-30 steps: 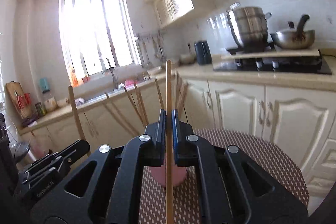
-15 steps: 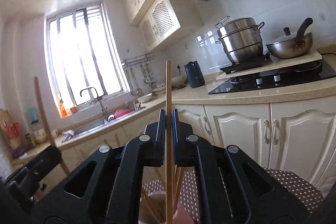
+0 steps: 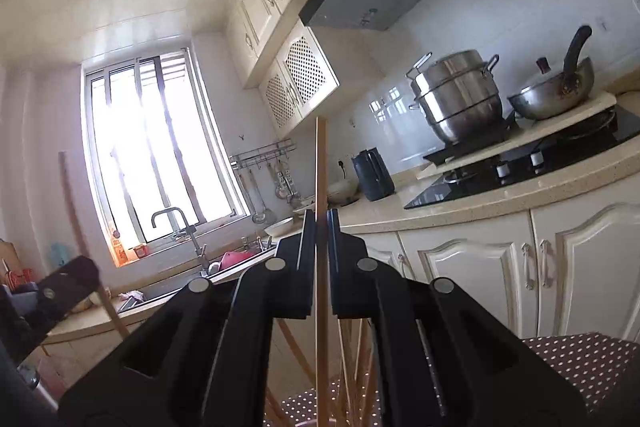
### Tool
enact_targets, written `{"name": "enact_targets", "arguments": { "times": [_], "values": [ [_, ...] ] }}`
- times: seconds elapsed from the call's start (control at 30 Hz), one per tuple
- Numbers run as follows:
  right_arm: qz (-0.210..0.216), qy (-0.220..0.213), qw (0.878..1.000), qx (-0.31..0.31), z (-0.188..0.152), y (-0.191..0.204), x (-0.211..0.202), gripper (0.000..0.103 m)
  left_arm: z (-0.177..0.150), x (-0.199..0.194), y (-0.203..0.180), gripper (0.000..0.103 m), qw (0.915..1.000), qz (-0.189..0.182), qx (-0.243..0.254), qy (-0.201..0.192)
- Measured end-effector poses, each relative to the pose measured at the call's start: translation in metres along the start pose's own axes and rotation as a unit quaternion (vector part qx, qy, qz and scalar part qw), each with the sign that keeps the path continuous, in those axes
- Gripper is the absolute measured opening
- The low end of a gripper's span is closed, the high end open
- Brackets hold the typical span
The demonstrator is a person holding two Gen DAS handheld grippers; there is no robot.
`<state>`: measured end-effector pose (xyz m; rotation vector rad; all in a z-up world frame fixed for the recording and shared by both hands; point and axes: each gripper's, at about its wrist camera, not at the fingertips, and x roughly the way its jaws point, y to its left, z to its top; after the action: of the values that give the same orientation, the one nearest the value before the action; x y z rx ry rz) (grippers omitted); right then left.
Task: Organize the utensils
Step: 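Lift both held chopsticks and lower them into the pink cup, then open both tools to release the chopsticks into the pink cup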
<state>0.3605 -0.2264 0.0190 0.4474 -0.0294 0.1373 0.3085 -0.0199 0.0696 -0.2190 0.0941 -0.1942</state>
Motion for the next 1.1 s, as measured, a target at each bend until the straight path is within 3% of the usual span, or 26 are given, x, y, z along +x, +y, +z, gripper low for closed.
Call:
{"name": "enact_targets", "arguments": {
  "times": [0.33,0.6,0.9,1.1],
  "values": [
    [-0.009,0.01,0.998,-0.058,-0.033,0.004,0.004,0.006,-0.027,0.015,0.003,0.006,0.9997,-0.006,0.014,0.018],
    [-0.008,0.054,0.993,-0.107,-0.05,0.007,-0.003,0.007,-0.053,0.026,0.009,0.006,0.9975,-0.002,0.024,0.066],
    [0.036,0.122,0.973,-0.191,-0.066,0.016,-0.036,0.007,-0.074,0.012,0.01,0.006,0.9943,-0.004,0.06,0.088],
    [0.045,0.159,0.968,-0.187,-0.071,0.01,-0.047,0.007,-0.086,0.011,0.007,0.006,0.9914,-0.005,0.071,0.109]
  ]
}}
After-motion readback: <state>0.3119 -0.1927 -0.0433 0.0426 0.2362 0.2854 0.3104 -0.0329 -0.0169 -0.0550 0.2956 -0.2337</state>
